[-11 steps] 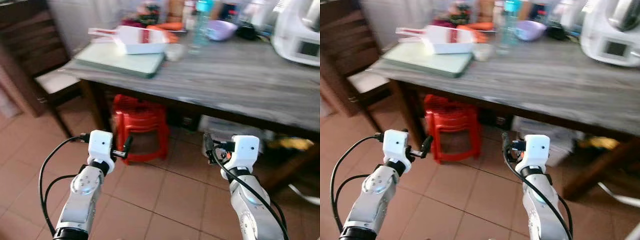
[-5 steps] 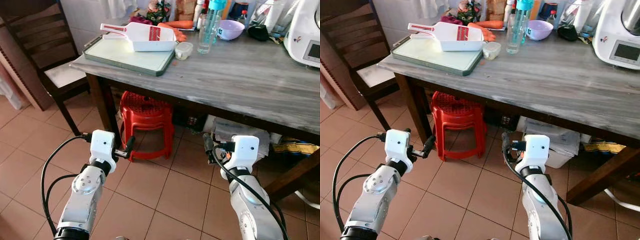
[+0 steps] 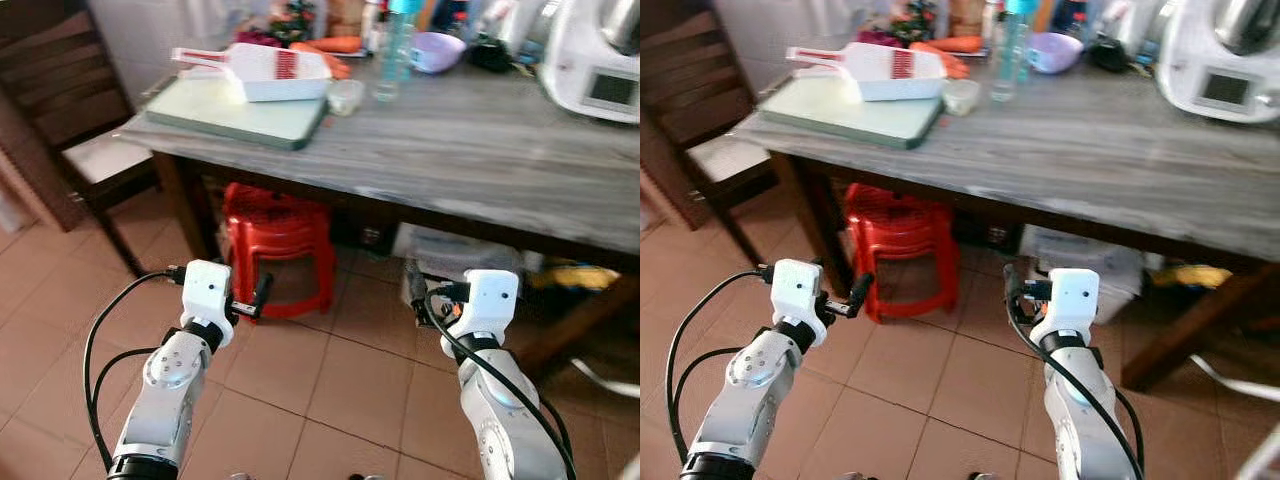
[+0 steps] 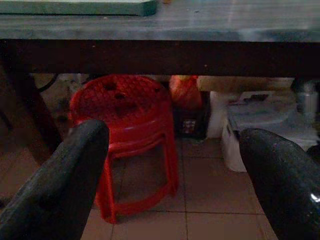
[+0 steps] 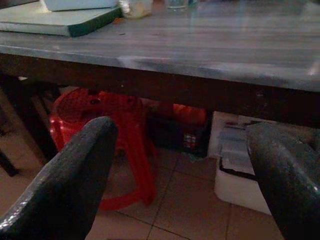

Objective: Setting the table

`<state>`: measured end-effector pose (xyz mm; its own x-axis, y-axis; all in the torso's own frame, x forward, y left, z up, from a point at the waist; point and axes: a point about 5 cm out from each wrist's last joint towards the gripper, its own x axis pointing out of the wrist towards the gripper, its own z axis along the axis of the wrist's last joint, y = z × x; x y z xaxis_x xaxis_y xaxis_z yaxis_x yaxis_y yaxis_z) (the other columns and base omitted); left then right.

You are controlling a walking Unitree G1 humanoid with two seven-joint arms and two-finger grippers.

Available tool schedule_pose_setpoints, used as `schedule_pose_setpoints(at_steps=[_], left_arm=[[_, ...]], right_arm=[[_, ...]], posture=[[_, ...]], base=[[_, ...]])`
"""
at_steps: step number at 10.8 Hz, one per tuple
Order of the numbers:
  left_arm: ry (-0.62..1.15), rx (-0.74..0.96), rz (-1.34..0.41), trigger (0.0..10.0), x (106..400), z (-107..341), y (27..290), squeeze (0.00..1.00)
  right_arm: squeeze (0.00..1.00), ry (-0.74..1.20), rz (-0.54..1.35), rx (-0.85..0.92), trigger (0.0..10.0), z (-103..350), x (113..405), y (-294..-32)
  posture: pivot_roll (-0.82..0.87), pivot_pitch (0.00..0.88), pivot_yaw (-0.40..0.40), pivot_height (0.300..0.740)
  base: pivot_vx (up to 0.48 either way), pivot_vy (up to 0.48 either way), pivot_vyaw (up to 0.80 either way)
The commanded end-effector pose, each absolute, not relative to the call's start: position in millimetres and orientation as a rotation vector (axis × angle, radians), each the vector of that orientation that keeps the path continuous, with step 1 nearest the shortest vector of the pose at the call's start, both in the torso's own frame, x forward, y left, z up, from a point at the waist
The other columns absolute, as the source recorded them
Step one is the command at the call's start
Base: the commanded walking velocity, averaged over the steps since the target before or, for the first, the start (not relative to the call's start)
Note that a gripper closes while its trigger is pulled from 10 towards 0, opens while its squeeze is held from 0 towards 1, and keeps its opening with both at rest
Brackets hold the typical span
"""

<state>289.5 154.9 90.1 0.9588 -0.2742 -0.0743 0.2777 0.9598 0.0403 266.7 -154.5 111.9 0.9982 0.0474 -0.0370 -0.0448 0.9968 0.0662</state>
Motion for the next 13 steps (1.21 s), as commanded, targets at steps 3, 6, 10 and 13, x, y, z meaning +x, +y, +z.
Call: schedule_pose_setpoints(at_steps=[3, 6, 10, 13], left_arm=[[0.063, 0.048, -0.289, 10.0, 288.8, 92.7, 153.3, 0.0], [0.063, 0.048, -0.29, 10.0, 289.0, 92.8, 153.3, 0.0], [0.064, 0.052, -0.292, 10.0, 289.9, 92.6, 153.6, 0.0], [0.064, 0.054, -0.29, 10.0, 289.8, 92.6, 154.1, 0.0]], right_arm=[[0.0, 0.047, 0.036, 0.07, 10.0, 110.7, 266.9, -155.7], [0.0, 0.045, 0.038, 0.068, 10.0, 111.2, 266.9, -155.1], [0.0, 0.046, 0.045, 0.065, 10.0, 111.4, 268.1, -154.7], [0.0, 0.045, 0.051, 0.064, 10.0, 111.1, 269.0, -154.9]], posture=[[0.1, 0.098, -0.013, 0.74], [0.1, 0.098, -0.013, 0.74], [0.1, 0.092, -0.014, 0.74], [0.1, 0.09, -0.016, 0.74]], base=[[0.0, -0.166, -0.44], [0.0, -0.252, 0.0], [0.0, -0.262, -0.6], [0.0, -0.265, -0.19]])
